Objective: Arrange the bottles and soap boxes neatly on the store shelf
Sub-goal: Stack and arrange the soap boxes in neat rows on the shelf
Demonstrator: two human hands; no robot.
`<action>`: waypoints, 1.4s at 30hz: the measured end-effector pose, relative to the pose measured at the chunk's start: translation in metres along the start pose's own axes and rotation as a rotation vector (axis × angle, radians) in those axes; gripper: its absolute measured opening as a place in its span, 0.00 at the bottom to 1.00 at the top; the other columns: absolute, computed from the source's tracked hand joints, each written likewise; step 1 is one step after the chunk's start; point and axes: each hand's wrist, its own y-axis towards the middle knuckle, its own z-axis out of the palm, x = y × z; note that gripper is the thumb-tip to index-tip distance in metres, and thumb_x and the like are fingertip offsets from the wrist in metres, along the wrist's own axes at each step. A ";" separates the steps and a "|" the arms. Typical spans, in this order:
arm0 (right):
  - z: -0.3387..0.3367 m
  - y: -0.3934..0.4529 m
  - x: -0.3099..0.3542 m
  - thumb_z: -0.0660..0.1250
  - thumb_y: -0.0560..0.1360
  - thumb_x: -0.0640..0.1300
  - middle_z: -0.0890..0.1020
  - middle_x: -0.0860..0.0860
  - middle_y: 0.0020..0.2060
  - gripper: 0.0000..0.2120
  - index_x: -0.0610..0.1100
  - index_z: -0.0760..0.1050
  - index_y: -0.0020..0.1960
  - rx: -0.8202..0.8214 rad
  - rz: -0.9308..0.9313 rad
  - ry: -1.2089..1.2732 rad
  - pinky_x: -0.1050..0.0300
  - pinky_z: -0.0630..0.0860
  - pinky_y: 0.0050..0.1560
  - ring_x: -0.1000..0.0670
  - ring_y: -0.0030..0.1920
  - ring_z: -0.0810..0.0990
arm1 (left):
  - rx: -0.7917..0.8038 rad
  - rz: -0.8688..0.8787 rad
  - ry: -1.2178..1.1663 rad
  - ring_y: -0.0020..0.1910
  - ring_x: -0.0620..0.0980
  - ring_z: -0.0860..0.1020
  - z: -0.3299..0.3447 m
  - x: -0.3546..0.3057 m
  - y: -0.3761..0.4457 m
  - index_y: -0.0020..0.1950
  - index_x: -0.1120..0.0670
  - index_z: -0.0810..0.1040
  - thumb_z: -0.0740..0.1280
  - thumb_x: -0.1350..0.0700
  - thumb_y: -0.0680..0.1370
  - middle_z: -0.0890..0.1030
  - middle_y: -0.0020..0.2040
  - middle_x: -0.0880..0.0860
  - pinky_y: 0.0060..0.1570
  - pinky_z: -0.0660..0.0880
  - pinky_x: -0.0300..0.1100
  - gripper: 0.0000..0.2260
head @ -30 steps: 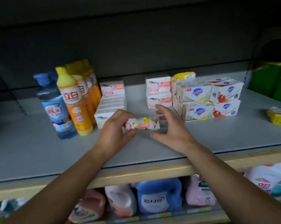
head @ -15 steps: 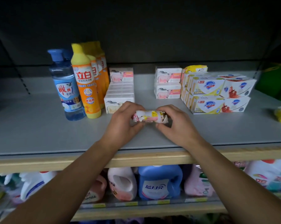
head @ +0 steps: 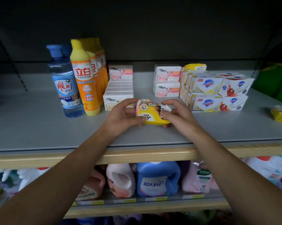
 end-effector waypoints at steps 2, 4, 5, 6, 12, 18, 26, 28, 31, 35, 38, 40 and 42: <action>-0.001 -0.002 0.002 0.72 0.74 0.44 0.81 0.47 0.43 0.17 0.51 0.73 0.61 0.000 -0.007 -0.065 0.59 0.77 0.45 0.52 0.42 0.80 | -0.035 -0.035 -0.106 0.45 0.60 0.81 0.003 -0.003 -0.001 0.64 0.63 0.74 0.72 0.71 0.70 0.83 0.49 0.66 0.42 0.82 0.46 0.23; -0.006 -0.007 0.005 0.73 0.73 0.45 0.79 0.50 0.54 0.23 0.50 0.71 0.65 -0.024 -0.044 -0.206 0.56 0.76 0.53 0.51 0.48 0.79 | -0.079 -0.119 -0.164 0.45 0.59 0.82 0.010 -0.007 -0.001 0.61 0.64 0.75 0.71 0.70 0.71 0.83 0.50 0.65 0.39 0.81 0.43 0.19; -0.011 -0.012 0.007 0.74 0.72 0.46 0.76 0.52 0.58 0.26 0.50 0.70 0.68 -0.038 -0.089 -0.303 0.60 0.75 0.54 0.52 0.51 0.78 | -0.092 -0.158 -0.163 0.44 0.58 0.83 0.016 -0.009 -0.001 0.60 0.64 0.76 0.72 0.69 0.71 0.83 0.50 0.64 0.38 0.80 0.41 0.18; -0.019 -0.017 0.010 0.75 0.71 0.48 0.74 0.53 0.60 0.29 0.50 0.69 0.69 -0.040 -0.153 -0.408 0.64 0.72 0.55 0.53 0.54 0.77 | -0.098 -0.180 -0.161 0.43 0.56 0.84 0.023 -0.011 0.000 0.59 0.64 0.77 0.72 0.68 0.71 0.84 0.49 0.63 0.37 0.80 0.41 0.17; -0.082 -0.052 0.025 0.75 0.68 0.54 0.74 0.51 0.63 0.34 0.48 0.69 0.71 -0.046 -0.340 -0.872 0.56 0.67 0.63 0.48 0.63 0.70 | -0.040 -0.189 -0.198 0.40 0.53 0.83 0.107 -0.028 0.007 0.57 0.62 0.76 0.74 0.66 0.71 0.83 0.48 0.63 0.41 0.82 0.44 0.16; -0.167 -0.090 0.025 0.75 0.68 0.51 0.78 0.48 0.63 0.34 0.48 0.70 0.71 -0.233 -0.203 -0.859 0.52 0.73 0.62 0.47 0.62 0.76 | 0.174 -0.171 -0.256 0.46 0.54 0.85 0.194 -0.040 0.018 0.60 0.59 0.76 0.74 0.62 0.72 0.84 0.51 0.62 0.46 0.82 0.45 0.17; -0.286 -0.094 0.019 0.77 0.68 0.50 0.79 0.46 0.59 0.31 0.45 0.72 0.68 -0.598 -0.008 -0.890 0.64 0.67 0.51 0.47 0.57 0.78 | 0.371 0.255 0.915 0.66 0.50 0.73 0.220 0.004 0.045 0.69 0.53 0.74 0.69 0.43 0.75 0.76 0.68 0.52 0.64 0.66 0.38 0.25; -0.312 -0.083 0.015 0.77 0.69 0.50 0.78 0.44 0.61 0.32 0.45 0.70 0.69 -0.600 0.081 -0.891 0.59 0.71 0.53 0.45 0.58 0.77 | 0.418 0.331 1.044 0.69 0.51 0.70 0.217 0.016 0.043 0.70 0.53 0.73 0.67 0.41 0.76 0.74 0.70 0.52 0.67 0.62 0.39 0.27; -0.340 -0.063 0.008 0.76 0.70 0.47 0.78 0.42 0.62 0.31 0.44 0.69 0.70 -0.551 0.206 -0.928 0.53 0.72 0.58 0.41 0.61 0.77 | 0.388 0.400 1.038 0.70 0.51 0.68 0.216 0.026 0.043 0.71 0.52 0.73 0.66 0.40 0.76 0.72 0.72 0.51 0.71 0.59 0.40 0.26; -0.356 -0.041 -0.002 0.73 0.73 0.46 0.76 0.40 0.63 0.29 0.44 0.68 0.72 -0.396 0.361 -0.996 0.54 0.70 0.58 0.39 0.63 0.74 | 0.363 0.397 1.033 0.70 0.48 0.67 0.215 0.026 0.042 0.70 0.49 0.73 0.60 0.34 0.73 0.72 0.72 0.48 0.71 0.58 0.39 0.31; -0.358 -0.035 -0.010 0.67 0.78 0.49 0.74 0.39 0.65 0.23 0.44 0.70 0.71 -0.249 0.468 -1.154 0.52 0.66 0.65 0.38 0.65 0.71 | 0.354 0.427 1.044 0.70 0.48 0.67 0.216 0.028 0.045 0.70 0.49 0.73 0.64 0.38 0.76 0.72 0.71 0.47 0.69 0.58 0.37 0.26; -0.358 -0.034 -0.011 0.64 0.79 0.50 0.73 0.38 0.65 0.22 0.45 0.69 0.71 -0.225 0.494 -1.183 0.51 0.64 0.65 0.37 0.65 0.70 | 0.362 0.426 1.054 0.69 0.48 0.67 0.216 0.028 0.045 0.70 0.49 0.73 0.62 0.37 0.75 0.72 0.71 0.47 0.69 0.58 0.37 0.27; -0.357 -0.035 -0.010 0.64 0.79 0.52 0.71 0.38 0.66 0.25 0.45 0.67 0.73 -0.215 0.512 -1.204 0.50 0.64 0.66 0.36 0.66 0.69 | 0.373 0.412 1.054 0.69 0.49 0.68 0.216 0.026 0.044 0.70 0.49 0.73 0.58 0.35 0.72 0.73 0.71 0.47 0.69 0.59 0.38 0.31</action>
